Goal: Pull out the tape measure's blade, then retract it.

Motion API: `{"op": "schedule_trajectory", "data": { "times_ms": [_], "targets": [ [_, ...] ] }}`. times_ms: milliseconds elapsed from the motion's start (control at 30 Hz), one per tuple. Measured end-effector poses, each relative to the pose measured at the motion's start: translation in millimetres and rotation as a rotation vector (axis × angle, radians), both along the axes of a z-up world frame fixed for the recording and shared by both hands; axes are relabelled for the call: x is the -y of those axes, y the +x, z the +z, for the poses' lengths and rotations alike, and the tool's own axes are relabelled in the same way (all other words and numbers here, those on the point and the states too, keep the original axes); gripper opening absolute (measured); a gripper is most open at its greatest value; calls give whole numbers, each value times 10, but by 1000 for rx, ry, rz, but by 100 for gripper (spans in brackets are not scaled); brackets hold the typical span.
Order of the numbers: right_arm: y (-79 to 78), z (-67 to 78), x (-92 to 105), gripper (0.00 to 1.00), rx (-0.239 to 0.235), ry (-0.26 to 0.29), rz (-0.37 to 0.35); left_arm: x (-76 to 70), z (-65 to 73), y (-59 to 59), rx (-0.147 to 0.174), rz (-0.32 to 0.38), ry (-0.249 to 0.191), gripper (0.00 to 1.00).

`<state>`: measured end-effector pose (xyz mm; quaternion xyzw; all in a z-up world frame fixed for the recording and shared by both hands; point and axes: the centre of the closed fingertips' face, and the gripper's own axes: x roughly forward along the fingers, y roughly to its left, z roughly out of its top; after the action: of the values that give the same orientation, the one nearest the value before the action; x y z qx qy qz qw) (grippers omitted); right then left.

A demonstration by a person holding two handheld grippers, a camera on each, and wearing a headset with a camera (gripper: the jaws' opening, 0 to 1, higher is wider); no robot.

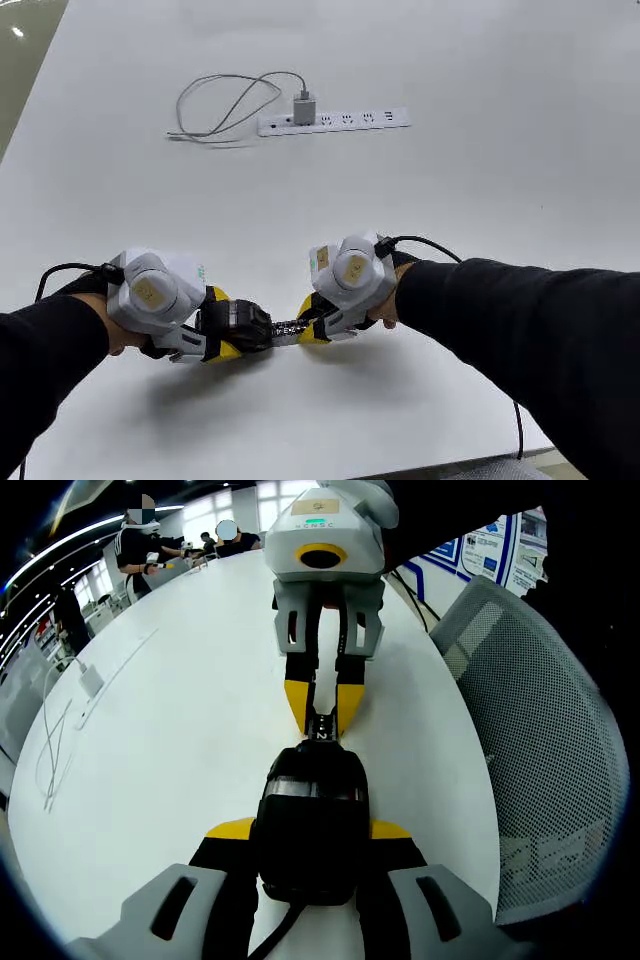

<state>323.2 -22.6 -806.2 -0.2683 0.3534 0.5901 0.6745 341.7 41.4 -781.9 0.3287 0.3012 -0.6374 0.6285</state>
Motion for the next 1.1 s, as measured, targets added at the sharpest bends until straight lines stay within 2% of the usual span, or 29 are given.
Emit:
{"op": "schedule_trajectory", "data": {
  "times_ms": [1100],
  "targets": [
    [-22,8,200,10,-10,-9,-26,-2,11,-19,3,-4,-2,33]
  ]
}}
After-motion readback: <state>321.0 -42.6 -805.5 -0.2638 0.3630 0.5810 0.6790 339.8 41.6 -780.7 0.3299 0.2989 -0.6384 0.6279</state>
